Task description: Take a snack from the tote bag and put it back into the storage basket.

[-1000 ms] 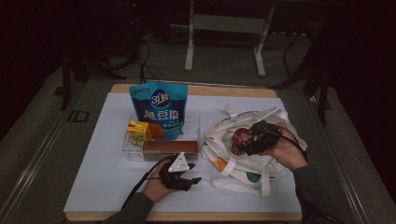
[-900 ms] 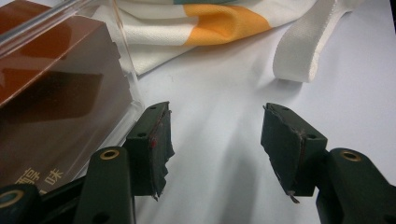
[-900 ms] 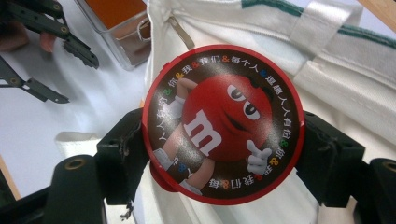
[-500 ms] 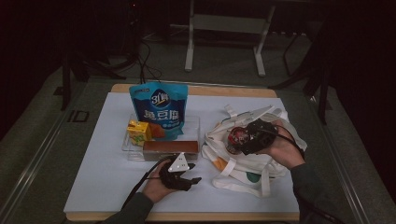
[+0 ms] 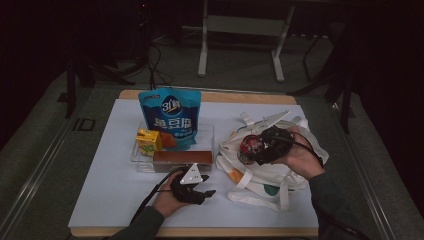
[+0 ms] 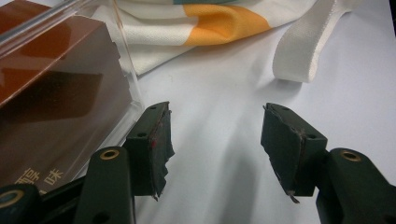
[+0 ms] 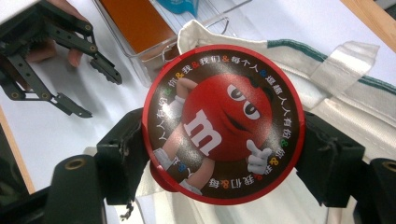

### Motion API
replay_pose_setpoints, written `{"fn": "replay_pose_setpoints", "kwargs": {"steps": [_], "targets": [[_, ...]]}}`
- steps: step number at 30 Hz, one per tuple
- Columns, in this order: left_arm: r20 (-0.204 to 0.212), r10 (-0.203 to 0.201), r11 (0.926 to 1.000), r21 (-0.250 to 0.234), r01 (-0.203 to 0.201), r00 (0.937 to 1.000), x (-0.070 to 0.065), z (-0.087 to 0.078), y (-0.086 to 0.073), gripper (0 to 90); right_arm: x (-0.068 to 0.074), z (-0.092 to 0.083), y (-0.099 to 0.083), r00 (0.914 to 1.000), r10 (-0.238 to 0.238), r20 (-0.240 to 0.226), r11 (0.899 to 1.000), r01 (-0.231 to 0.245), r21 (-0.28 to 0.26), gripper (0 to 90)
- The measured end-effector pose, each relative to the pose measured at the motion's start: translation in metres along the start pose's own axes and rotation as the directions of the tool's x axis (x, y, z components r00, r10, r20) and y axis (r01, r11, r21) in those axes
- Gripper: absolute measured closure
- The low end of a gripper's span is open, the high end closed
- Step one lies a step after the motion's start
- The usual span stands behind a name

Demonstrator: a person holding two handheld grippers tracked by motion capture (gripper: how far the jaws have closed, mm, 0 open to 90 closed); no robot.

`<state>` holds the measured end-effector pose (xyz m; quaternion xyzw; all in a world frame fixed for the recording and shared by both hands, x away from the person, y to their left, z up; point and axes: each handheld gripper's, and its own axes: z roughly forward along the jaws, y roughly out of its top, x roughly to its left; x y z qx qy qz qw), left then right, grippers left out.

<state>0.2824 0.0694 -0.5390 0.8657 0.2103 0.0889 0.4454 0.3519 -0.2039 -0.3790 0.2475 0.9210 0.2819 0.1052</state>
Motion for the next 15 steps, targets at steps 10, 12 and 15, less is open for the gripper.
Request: {"fn": "replay_pose_setpoints", "kwargs": {"steps": [10,12,15], "targets": [[0.001,0.003,1.0000,0.002,-0.003,1.0000,0.000,0.000,0.000,42.9,0.004,0.000,0.009,0.9998,-0.018,-0.009,1.000,0.018,-0.009,25.5],[0.000,0.003,1.0000,0.002,-0.003,1.0000,0.000,0.000,0.000,42.9,0.005,0.000,0.011,0.9997,-0.021,-0.011,1.000,0.021,-0.011,25.5],[0.000,0.003,1.0000,0.002,-0.003,1.0000,0.000,0.000,0.000,42.9,0.005,0.000,0.013,0.9996,-0.025,-0.016,1.000,0.025,-0.015,25.5]]}}
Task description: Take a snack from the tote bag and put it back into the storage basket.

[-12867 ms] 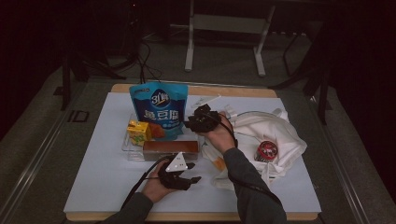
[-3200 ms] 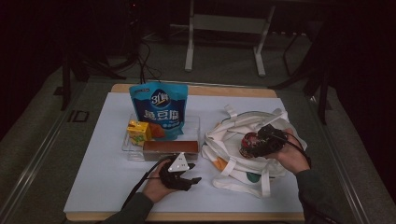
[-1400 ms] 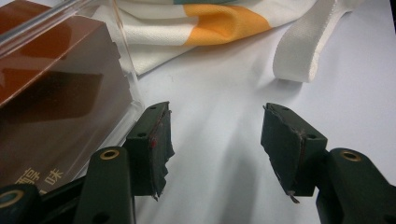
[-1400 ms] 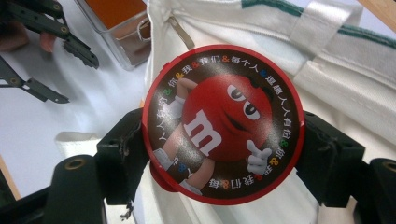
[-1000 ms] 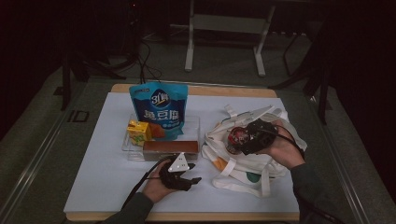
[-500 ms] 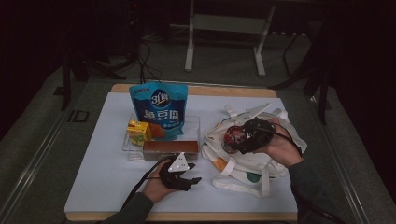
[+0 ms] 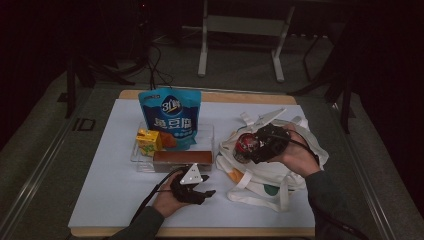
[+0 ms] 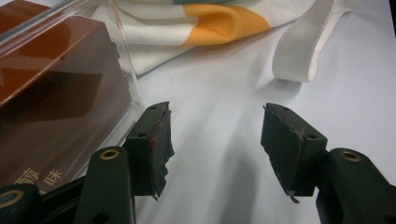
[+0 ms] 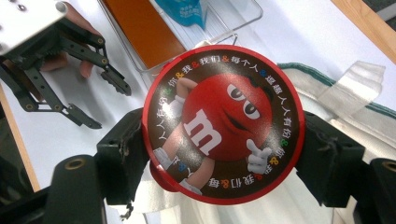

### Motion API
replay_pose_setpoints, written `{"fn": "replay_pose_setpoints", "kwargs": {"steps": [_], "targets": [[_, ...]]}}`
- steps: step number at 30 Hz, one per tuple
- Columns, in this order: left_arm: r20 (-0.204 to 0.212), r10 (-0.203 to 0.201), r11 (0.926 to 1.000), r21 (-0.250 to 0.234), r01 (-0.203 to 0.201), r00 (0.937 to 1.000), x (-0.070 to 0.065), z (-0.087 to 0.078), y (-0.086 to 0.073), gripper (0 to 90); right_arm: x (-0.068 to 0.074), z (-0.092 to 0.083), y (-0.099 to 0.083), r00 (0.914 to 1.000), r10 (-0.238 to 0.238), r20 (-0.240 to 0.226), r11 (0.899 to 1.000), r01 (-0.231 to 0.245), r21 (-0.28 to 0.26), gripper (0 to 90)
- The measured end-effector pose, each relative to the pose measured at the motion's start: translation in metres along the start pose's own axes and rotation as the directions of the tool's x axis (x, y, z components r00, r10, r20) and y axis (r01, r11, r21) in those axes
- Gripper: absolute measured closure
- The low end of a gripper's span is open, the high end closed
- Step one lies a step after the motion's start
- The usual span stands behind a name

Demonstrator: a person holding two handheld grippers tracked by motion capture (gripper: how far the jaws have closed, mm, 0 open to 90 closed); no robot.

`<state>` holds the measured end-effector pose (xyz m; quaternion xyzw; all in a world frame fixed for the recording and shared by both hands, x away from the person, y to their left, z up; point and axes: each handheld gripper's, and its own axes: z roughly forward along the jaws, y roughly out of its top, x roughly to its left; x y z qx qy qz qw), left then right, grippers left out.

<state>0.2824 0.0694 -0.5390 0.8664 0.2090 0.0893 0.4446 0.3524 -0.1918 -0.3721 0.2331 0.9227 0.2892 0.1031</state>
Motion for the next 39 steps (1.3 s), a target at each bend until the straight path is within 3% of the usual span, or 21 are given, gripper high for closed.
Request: {"fn": "replay_pose_setpoints", "kwargs": {"steps": [39], "targets": [[0.000,0.003,1.0000,0.000,-0.003,1.0000,0.000,0.000,0.000,42.9,0.007,0.007,0.030,0.9992,-0.014,-0.038,0.999,0.012,-0.048,25.5]]}}
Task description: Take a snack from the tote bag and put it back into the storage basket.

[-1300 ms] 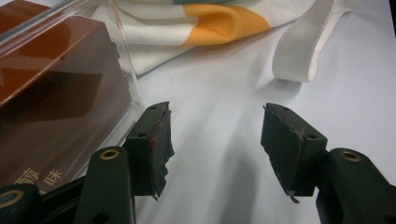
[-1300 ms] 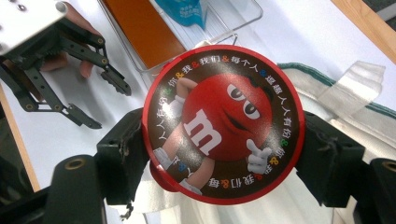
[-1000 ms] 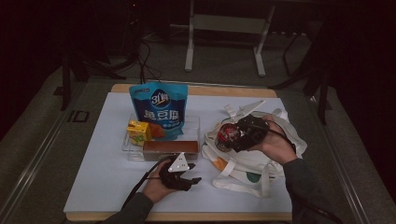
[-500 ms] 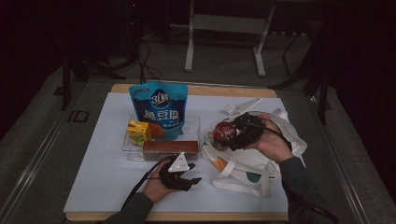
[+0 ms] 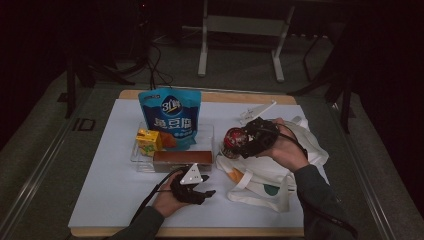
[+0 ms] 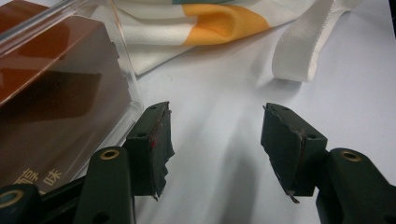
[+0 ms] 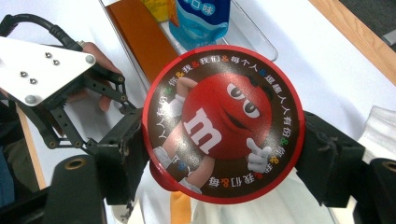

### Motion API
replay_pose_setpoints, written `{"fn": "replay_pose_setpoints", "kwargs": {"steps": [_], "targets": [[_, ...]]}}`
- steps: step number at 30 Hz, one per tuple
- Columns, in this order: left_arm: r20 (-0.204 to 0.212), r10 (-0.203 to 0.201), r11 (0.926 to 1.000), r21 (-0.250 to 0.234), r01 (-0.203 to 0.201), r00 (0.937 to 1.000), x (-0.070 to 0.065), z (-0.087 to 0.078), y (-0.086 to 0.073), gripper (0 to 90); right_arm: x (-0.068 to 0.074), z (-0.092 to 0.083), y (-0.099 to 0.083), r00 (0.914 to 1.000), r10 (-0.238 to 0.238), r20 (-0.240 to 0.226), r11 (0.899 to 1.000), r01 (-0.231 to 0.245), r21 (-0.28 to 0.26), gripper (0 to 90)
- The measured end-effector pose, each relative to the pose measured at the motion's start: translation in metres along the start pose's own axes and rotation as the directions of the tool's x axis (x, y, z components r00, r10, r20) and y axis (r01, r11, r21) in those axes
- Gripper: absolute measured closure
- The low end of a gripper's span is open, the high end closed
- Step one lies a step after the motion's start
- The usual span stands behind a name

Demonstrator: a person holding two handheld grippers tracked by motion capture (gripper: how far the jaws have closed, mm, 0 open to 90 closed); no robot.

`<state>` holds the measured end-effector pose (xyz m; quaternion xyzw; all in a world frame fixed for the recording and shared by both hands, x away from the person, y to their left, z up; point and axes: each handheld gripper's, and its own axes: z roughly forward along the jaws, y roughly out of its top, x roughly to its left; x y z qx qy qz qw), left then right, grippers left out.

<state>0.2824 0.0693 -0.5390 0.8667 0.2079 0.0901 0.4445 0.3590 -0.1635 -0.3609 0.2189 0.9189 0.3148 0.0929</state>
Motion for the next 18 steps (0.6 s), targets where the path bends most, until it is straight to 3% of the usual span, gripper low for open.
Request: {"fn": "replay_pose_setpoints", "kwargs": {"steps": [18], "targets": [[0.002,-0.002,1.0000,0.000,0.002,1.0000,0.000,0.000,0.000,42.9,0.001,0.008,0.018,0.9999,-0.003,-0.012,1.000,0.003,-0.018,25.5]]}}
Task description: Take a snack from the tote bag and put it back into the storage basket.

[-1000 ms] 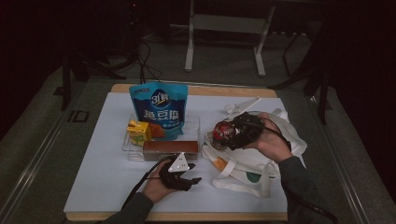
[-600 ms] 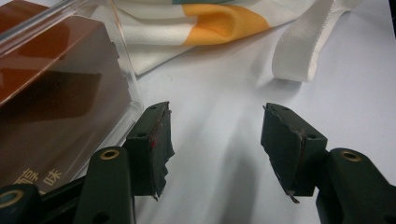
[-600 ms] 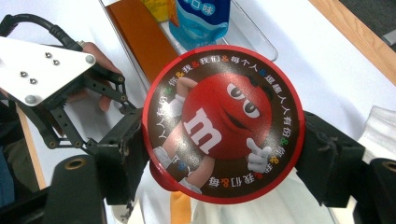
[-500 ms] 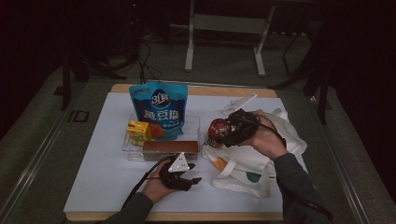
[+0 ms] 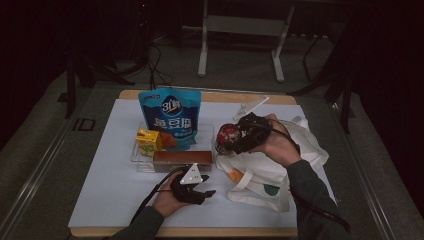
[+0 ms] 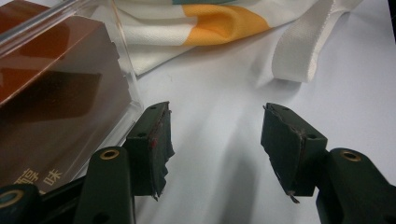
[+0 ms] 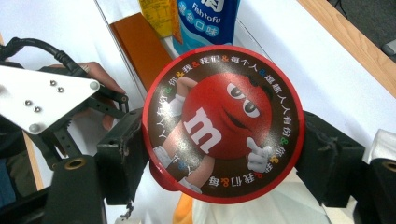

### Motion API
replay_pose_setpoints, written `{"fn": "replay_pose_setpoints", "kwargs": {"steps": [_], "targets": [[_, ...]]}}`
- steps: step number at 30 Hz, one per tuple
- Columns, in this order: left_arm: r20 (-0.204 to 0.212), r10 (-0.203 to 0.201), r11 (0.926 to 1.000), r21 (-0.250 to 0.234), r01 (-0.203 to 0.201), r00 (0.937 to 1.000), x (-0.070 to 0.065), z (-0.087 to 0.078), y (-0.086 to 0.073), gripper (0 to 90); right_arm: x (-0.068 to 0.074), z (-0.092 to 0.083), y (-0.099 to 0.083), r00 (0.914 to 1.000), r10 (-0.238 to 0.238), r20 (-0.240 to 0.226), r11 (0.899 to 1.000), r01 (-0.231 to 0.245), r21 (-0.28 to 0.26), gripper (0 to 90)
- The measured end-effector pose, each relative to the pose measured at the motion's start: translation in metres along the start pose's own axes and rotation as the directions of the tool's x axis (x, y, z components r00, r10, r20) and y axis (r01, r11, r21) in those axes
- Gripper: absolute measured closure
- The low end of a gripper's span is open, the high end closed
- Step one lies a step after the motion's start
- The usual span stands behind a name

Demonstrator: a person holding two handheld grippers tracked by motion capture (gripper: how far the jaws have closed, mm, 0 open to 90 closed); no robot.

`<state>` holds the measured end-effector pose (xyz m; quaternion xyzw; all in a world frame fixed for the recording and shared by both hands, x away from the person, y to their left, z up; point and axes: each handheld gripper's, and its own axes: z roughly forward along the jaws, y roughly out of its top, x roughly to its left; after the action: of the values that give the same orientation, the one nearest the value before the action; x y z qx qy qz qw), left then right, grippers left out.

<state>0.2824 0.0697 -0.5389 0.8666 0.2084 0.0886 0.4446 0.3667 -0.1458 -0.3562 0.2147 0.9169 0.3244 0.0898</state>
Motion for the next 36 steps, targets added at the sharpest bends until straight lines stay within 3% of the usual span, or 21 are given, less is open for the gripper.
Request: {"fn": "replay_pose_setpoints", "kwargs": {"steps": [36], "targets": [[0.001,0.000,1.0000,-0.001,0.000,1.0000,0.000,0.000,0.000,42.8,0.004,0.030,0.028,0.9999,0.011,-0.013,1.000,-0.011,-0.018,25.5]]}}
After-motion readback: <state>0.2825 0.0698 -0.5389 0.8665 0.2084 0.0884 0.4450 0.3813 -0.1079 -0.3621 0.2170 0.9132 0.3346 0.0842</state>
